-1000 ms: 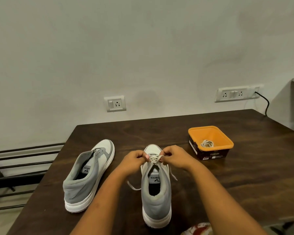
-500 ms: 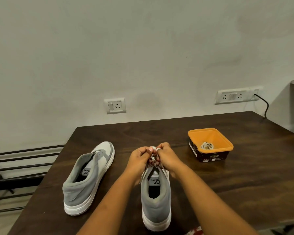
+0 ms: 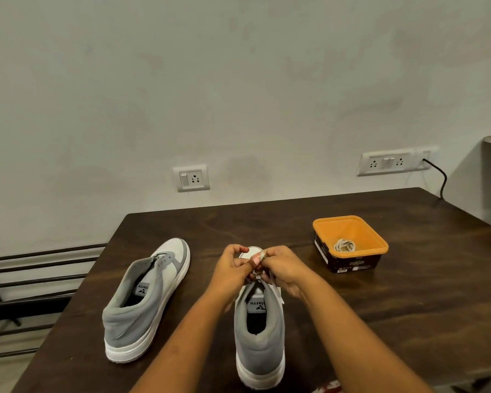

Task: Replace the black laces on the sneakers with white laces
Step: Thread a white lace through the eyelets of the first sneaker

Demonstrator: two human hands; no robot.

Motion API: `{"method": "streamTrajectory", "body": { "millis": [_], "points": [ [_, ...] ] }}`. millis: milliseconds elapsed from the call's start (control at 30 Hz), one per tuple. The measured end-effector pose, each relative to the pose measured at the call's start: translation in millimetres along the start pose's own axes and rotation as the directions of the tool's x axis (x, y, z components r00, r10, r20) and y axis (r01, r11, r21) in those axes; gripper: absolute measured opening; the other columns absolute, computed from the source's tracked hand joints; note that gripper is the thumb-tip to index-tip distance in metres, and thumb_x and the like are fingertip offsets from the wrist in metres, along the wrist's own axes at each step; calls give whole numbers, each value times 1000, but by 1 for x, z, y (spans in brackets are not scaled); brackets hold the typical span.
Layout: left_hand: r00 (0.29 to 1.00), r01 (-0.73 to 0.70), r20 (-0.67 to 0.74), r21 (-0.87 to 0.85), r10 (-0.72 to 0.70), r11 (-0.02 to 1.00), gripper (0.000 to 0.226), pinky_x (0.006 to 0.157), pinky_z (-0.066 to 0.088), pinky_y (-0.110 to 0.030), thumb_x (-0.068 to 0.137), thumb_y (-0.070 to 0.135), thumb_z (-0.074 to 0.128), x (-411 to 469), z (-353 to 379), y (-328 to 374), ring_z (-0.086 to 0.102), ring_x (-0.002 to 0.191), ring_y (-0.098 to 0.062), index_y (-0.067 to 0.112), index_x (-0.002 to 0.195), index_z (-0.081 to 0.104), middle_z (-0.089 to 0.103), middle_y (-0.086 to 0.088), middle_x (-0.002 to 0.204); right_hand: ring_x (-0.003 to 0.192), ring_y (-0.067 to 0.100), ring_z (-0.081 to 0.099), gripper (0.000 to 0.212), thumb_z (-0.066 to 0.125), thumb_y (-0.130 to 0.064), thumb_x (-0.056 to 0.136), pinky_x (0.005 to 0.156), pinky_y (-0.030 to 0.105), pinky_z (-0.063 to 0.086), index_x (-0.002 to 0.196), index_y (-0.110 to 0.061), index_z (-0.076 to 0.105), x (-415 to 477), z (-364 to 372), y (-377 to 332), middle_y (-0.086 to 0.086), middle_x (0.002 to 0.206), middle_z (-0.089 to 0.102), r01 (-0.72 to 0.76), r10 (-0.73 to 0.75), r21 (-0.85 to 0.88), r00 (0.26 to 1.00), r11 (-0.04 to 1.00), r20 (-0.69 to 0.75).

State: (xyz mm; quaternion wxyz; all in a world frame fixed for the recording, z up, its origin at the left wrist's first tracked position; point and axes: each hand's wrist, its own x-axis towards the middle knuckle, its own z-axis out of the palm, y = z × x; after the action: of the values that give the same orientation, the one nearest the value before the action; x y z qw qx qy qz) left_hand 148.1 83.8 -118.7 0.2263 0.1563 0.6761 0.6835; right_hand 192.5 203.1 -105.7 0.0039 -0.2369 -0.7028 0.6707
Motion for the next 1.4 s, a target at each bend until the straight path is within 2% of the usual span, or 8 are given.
{"method": "streamTrajectory", "body": {
  "millis": [233,567,700,800,900,1067,1167,1400],
  "points": [
    [1000,15,-15,-48,-16,999,23,66,55,-28,89,5,61,2,-2,0,70,73,-20,3,111,56,73,-14,83,74,16,60,28,45,-11,100,71,26,51,110,8,63,-5,-21,-1,17,89,64,-15,-13,179,988,984,153],
    [996,85,15,-176,-84,981,9,60,57,-23,91,1,56,-1,-4,2,68,61,-16,-1,96,63,72,-13,75,67,14,60,14,53,5,91,64,23,50,94,0,66,0,-9,5,15,81,65,149,-149,-66,989,987,5],
    [996,82,-30,-113,-86,990,5,57,55,-25,89,2,59,0,-2,1,64,56,-14,-3,91,61,70,-12,69,74,18,61,16,53,5,91,73,28,51,101,11,64,-3,-13,4,18,85,63,146,-141,-65,987,987,76],
    [992,57,-114,-34,-61,998,3,73,57,-40,86,2,64,3,-2,-2,69,69,-26,1,87,62,70,-18,76,83,24,63,13,58,-1,92,88,39,52,100,5,65,-6,-16,4,18,90,66,136,-137,24,986,990,92],
    [986,-8,-167,108,26,994,7,79,57,-46,83,3,67,4,-1,-3,70,79,-35,9,79,64,70,-16,74,75,23,65,8,57,0,92,82,41,55,94,-1,64,-3,-11,5,21,93,67,132,-132,66,991,989,-9],
    [988,-68,-111,280,103,958,8,66,55,-24,83,5,68,0,-6,2,70,70,-15,13,82,65,70,-6,71,69,20,64,11,59,-2,89,56,25,51,85,-10,66,3,-5,8,17,93,69,126,-127,-18,986,992,-107],
    [977,-81,-158,346,143,935,9,55,49,-13,82,5,68,0,-5,3,65,63,-10,13,79,65,68,-5,68,67,16,63,23,51,6,88,62,25,52,84,-5,71,0,-6,6,17,82,68,131,-134,-66,990,989,-36],
    [970,-144,-121,407,209,902,11,66,53,-24,84,12,69,4,-3,-1,60,62,-10,19,76,64,63,-2,62,88,26,68,12,65,4,84,87,37,57,94,1,71,-5,-11,7,22,92,69,175,-167,-164,984,971,62]
  ]
}}
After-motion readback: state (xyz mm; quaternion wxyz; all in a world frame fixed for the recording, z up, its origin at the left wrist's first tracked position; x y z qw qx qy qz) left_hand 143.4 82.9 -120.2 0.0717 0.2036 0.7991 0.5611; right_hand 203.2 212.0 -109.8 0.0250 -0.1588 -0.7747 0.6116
